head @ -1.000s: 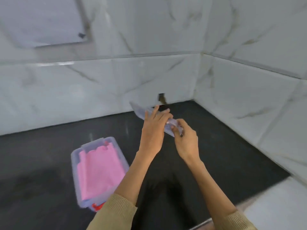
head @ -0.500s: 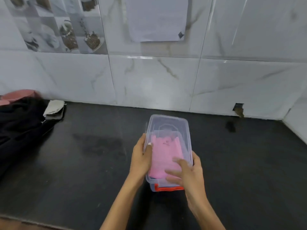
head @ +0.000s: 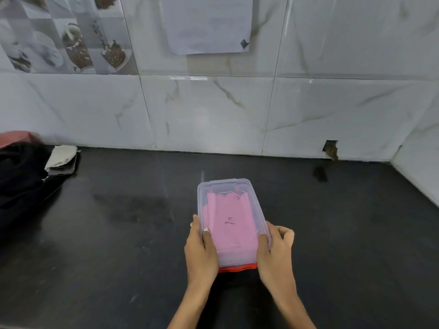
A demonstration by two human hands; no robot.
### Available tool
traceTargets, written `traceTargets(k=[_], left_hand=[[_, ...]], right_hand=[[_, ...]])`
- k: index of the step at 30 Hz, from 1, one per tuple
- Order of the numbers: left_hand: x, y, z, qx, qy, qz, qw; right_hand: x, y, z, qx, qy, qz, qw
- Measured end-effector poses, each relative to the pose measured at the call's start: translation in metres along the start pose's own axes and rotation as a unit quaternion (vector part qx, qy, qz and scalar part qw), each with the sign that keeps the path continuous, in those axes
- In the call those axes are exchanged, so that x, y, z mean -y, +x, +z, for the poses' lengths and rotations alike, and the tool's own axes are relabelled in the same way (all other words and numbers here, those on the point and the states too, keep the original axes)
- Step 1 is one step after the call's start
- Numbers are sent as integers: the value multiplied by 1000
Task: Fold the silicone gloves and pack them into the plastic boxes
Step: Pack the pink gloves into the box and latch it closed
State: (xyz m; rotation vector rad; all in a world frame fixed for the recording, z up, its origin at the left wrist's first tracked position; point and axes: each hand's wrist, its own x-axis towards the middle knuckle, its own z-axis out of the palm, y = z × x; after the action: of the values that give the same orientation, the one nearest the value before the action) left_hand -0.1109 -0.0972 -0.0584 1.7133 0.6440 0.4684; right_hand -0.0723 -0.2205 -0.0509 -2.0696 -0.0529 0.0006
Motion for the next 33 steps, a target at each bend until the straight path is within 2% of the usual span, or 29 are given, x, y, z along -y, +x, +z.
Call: traceTargets(k=[7, 15, 18, 20, 22, 24, 27, 30, 33], left_hand=[[1, -1, 2, -6, 20, 2, 1000], [3, 1, 4, 1, 5, -39, 999], [-1, 6, 2, 34, 41, -38, 998], [-2, 10, -1, 68, 116, -16, 991], [-3, 7, -1, 98, 248, 26, 964], [-4, -2, 4, 119, 369, 90, 917], [-6, -20, 21, 141, 445, 172, 867], [-11, -26, 36, 187, 472, 239, 827], [-23, -15, 47, 261, 440, 258, 819]], right_hand=[[-9, -1, 4, 40, -27, 11, 999], [-5, 2, 0, 99, -20, 7, 995], [-6, 11, 0, 122, -25, 11, 992], [-8, 25, -3, 148, -26, 1, 989], [-7, 48, -11, 180, -6, -12, 984], [-2, 77, -23, 243, -13, -9, 970], [11, 120, -35, 320, -103, -44, 941], [21, 146, -32, 280, -220, -111, 928], [28, 152, -21, 190, -298, -155, 923]])
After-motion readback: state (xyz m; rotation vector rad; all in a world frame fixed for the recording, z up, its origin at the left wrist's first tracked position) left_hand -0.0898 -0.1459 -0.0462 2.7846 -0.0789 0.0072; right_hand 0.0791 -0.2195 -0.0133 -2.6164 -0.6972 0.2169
